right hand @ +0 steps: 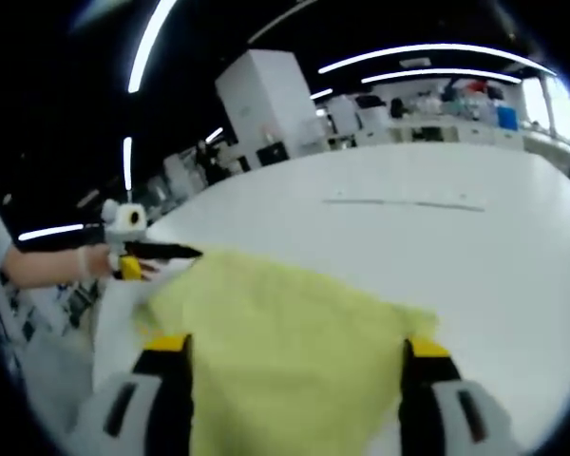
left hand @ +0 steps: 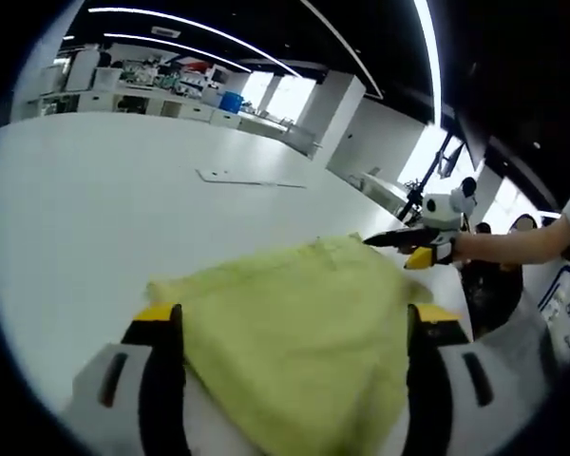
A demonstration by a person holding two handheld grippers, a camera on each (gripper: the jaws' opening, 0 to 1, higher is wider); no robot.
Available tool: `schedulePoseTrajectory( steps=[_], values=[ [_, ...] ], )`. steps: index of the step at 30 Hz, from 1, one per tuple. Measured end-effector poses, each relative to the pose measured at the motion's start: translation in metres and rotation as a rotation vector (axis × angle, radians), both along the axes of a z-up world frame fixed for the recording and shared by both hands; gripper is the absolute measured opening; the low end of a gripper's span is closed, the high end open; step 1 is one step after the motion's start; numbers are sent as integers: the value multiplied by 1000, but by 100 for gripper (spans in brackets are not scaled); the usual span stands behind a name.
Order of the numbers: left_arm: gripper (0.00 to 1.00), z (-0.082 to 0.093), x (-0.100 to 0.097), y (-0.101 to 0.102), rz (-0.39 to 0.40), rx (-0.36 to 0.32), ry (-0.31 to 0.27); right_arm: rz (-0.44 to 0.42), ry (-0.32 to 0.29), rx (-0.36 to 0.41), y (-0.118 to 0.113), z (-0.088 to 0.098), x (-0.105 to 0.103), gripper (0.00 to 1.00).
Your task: Fold the garment on the visible template until the final outline fits inside the template.
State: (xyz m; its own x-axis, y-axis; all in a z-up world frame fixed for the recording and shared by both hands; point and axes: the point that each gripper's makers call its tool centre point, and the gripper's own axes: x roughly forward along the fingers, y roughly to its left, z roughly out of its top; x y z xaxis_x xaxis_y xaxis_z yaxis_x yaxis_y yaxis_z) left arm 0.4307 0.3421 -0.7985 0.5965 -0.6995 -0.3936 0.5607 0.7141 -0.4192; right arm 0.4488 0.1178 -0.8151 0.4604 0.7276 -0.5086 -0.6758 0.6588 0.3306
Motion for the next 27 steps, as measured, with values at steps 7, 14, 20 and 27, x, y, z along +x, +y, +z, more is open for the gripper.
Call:
schedulePoseTrajectory(
  steps=[7,14,20,27],
  values=[
    [95,6,-16,11,22,5,-4,-25,-11,0,-13,10,-10,90],
    [93,7,-41,29,43,12,-5,-60,-15,-18,-34,16,-32,90],
    [91,13,-61,44,77,6,-8,-84,-9,-27,-46,19,-54,89],
    [88,13,-88,52,91,11,-8,-106,-9,-35,-57,20,-73,86]
  ],
)
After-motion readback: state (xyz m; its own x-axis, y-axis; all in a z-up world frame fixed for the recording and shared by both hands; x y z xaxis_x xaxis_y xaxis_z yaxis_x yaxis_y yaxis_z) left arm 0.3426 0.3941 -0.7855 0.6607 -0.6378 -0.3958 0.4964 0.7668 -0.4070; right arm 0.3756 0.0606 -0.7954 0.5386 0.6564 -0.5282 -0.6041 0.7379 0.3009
